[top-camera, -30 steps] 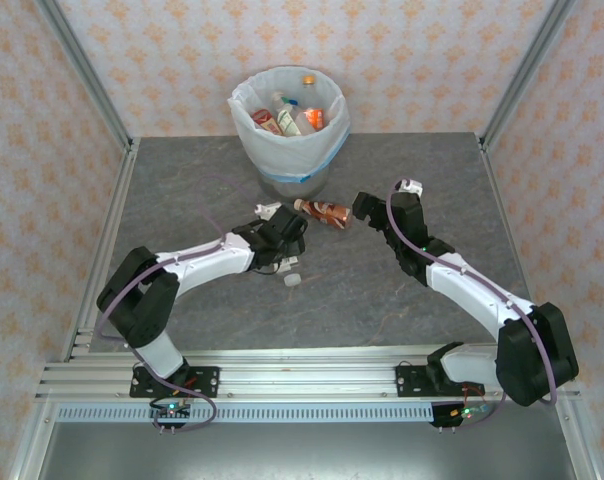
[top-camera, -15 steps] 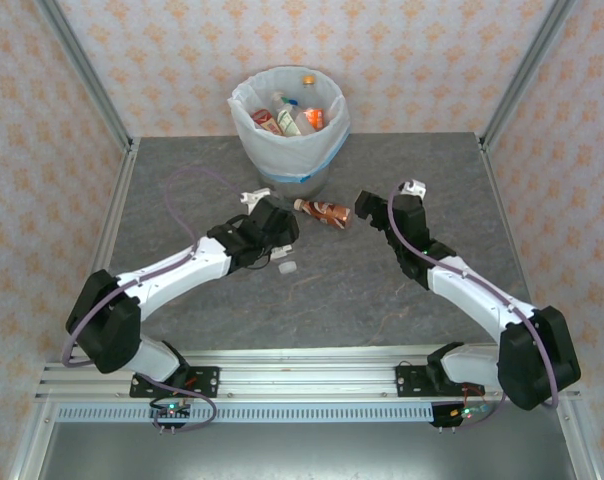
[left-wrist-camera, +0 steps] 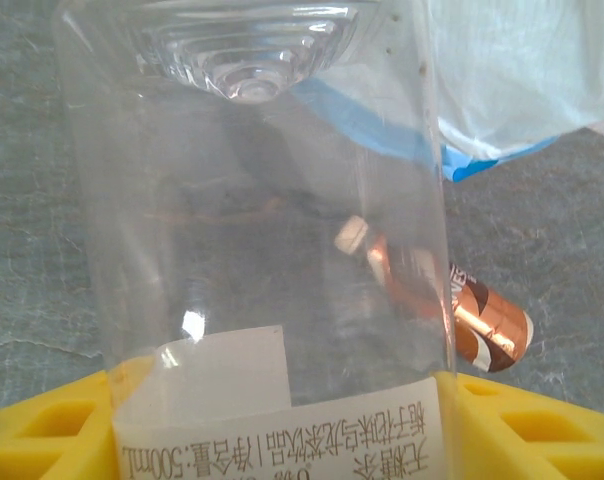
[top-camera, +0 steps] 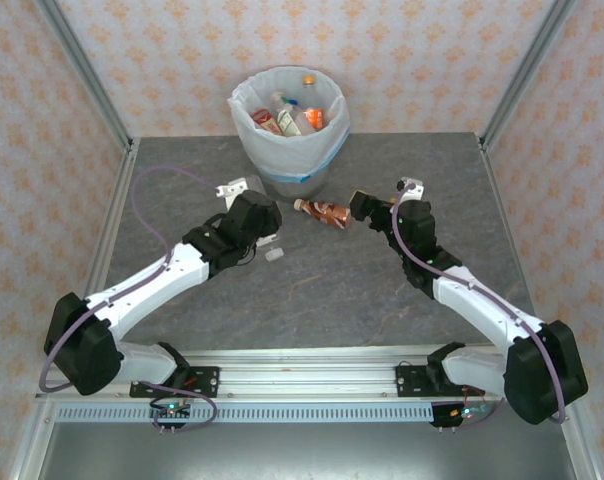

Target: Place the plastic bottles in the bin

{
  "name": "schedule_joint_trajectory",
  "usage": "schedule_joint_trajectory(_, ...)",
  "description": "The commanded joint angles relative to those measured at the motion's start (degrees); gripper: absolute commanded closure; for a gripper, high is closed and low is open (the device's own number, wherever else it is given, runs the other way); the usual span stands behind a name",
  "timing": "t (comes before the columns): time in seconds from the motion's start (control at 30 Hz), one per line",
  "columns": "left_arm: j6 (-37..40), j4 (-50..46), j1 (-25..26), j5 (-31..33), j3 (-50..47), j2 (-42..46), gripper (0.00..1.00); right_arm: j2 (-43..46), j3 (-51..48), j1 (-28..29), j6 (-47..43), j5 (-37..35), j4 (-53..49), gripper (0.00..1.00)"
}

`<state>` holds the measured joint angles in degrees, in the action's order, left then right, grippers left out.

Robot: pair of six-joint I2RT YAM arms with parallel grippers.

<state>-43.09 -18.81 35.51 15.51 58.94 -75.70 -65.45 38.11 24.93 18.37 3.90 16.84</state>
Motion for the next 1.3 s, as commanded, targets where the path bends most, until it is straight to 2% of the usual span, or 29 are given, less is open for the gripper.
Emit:
schedule_joint_trajectory(0.0, -0.89, 0.55, -0.59, 5.37, -0.01, 3.03, 1.00, 1.06, -1.64, -0.28, -1.62, 2.58, 4.89, 0.01)
schedule_joint_trajectory(0.23, -0.32, 2.22, -1.37, 11.79, 1.99, 6.81, 1.00, 0.87, -0.25, -0.26, -2.92, 6.80, 2.46, 0.01)
schedule_joint_trajectory(0.43, 5.58, 4.16, -3.28, 10.56, 7.77, 6.08, 1.00, 1.14, -1.11, -0.23, -3.20, 6.23, 4.69, 0.01)
schedule_joint_trajectory(0.73, 11.54, 6.40, -4.58, 4.44, 20.10, -2.39, 1.00, 1.02, 0.28, -0.17, -3.22, 10.85, 2.61, 0.01)
schedule_joint_trajectory(1.0, 17.14, 7.00, -5.60, 1.63, 34.14, -12.04, 1.00, 1.17, 1.43, -0.19, -3.06, 12.36, 0.58, 0.01)
schedule_joint_trajectory(1.27, 18.93, 4.48, -8.08, -1.99, 48.51, -22.64, 1.00, 1.89, 1.31, -0.15, -2.98, 11.94, -0.75, 0.01)
